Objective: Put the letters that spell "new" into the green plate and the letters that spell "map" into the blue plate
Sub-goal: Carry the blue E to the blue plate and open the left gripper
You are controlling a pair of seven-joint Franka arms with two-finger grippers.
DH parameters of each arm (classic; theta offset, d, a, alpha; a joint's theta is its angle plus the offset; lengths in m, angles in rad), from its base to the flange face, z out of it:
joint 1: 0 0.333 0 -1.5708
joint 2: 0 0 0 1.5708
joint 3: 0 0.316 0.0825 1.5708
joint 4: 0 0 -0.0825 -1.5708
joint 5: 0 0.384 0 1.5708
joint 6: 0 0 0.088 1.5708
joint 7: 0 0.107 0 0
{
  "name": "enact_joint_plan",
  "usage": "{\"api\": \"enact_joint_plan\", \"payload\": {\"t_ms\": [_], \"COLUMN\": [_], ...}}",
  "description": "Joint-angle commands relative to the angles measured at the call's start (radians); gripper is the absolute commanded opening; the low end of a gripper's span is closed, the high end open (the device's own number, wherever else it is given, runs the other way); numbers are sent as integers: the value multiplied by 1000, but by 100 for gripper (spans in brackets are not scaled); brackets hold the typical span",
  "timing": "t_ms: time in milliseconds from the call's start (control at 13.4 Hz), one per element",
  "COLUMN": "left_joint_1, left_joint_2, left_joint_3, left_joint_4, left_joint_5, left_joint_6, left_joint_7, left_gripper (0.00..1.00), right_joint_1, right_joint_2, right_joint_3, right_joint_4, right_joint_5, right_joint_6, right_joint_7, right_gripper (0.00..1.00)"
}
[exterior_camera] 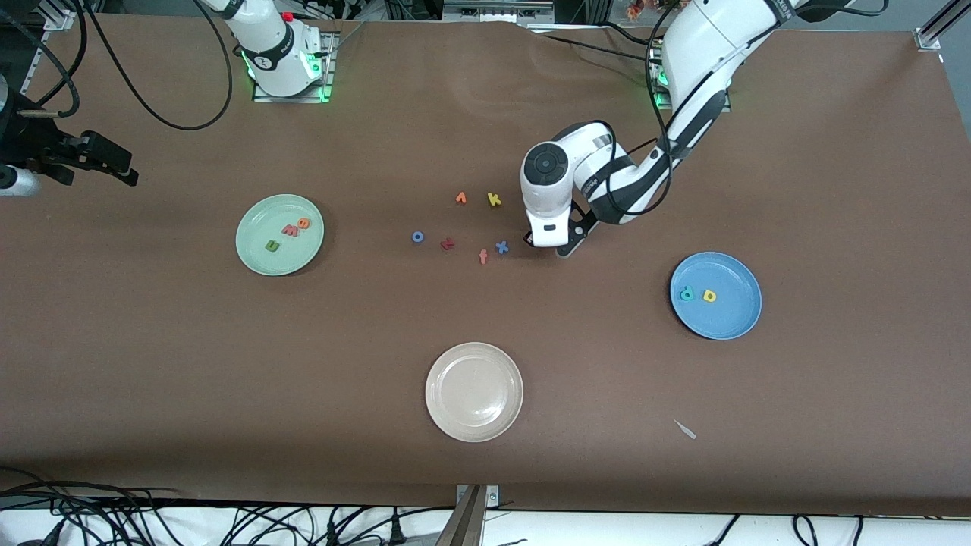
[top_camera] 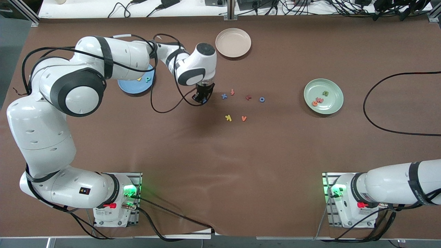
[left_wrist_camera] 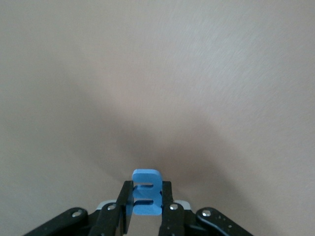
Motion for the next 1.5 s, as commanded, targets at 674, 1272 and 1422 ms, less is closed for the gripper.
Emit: {"api": "enact_joint_plan", "payload": {"t_ms": [674,1272,1422], "left_joint_1": [397,466,469], "left_joint_2": [13,72,56], "left_joint_3": [18,104,102], "left_joint_4": [249,260,323], "left_joint_5": [-61,8,-6], "left_joint_6": [-483,-380,-469], "left_joint_7": [1403,1761,1767], "left_gripper": [0,100,100], "right_joint_1": [-10,-12,-12], "right_joint_2": [13,13,13], "right_joint_3": [12,11,12], "right_joint_4": [33,33,31], "right_joint_5": [0,3,3], "right_joint_6": [-32,-34,-34], "right_joint_7": [-13,-16,-16], "right_gripper": [100,100,100]}}
